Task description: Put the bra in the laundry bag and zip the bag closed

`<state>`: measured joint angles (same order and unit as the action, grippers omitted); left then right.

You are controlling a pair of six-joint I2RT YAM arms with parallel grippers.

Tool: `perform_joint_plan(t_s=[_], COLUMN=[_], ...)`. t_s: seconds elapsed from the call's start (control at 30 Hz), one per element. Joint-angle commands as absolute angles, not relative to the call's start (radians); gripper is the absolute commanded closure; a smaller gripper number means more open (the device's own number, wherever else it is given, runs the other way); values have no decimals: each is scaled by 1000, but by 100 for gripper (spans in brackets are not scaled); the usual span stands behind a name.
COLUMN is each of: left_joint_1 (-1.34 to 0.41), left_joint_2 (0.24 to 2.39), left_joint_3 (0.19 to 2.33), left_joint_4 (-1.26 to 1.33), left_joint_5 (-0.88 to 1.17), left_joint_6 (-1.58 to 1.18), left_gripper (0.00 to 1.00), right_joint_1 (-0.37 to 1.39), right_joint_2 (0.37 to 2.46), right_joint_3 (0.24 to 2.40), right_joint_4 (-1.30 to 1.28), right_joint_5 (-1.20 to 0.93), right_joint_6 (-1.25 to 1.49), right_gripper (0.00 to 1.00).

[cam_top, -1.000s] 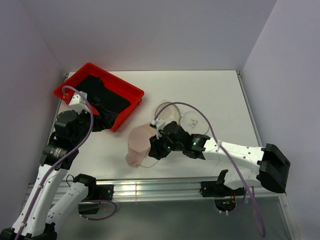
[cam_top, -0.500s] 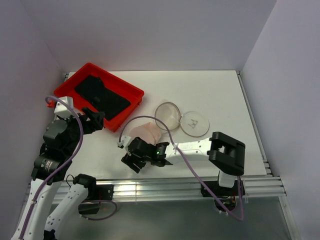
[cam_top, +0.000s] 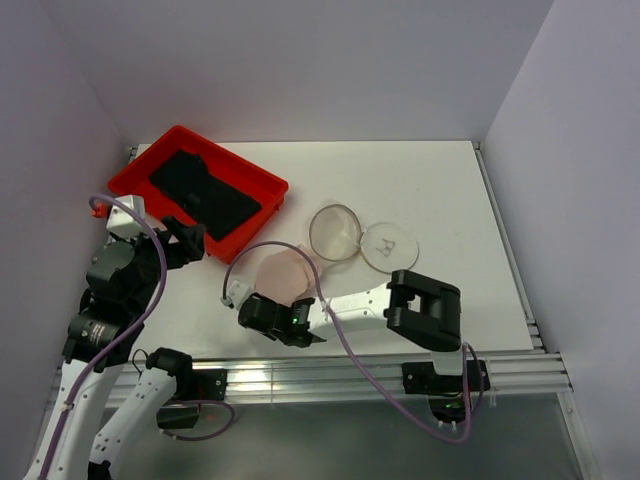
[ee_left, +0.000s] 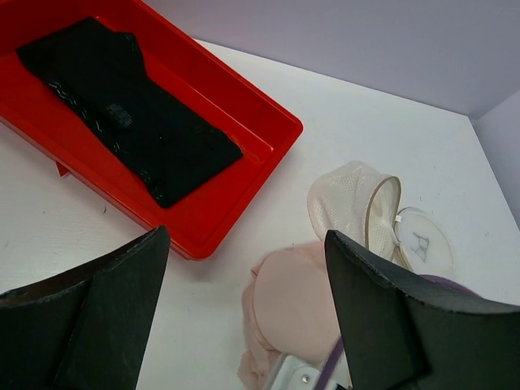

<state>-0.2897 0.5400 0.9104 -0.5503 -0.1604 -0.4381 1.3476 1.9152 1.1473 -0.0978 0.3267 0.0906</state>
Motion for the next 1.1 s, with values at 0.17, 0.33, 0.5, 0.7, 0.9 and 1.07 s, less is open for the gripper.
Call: perform_joint_plan(t_s=[0.17, 0.33, 0.5, 0.7, 0.9, 1.07], left_joint_1=[-290, -290, -290, -290, -290, -290], left_joint_2=[526, 500, 466, 462, 472, 500], left_joint_3=[845, 812, 836, 842, 809, 779], left_joint_4=[-456, -345, -276, -273, -232, -198], left_joint_5=[-9, 289, 471, 595, 618, 657], left_joint_6=[-439, -419, -403, -419, -482, -497], left_gripper=[15, 12, 3, 1, 1, 1], right_joint_1=[1353, 1280, 1131, 1049, 1048, 1049], right_joint_2=[1453, 1227, 1161, 1192, 1220, 1194], right_joint_3=[1080, 1219, 1347, 1483, 1503, 1473], right_joint_4=[-6, -149, -267, -359, -394, -377], right_joint_5=[453, 249, 6, -155, -189, -149], right_joint_6=[11, -63, -37, 34, 60, 46], right_gripper=[100, 100, 100, 100, 100, 100])
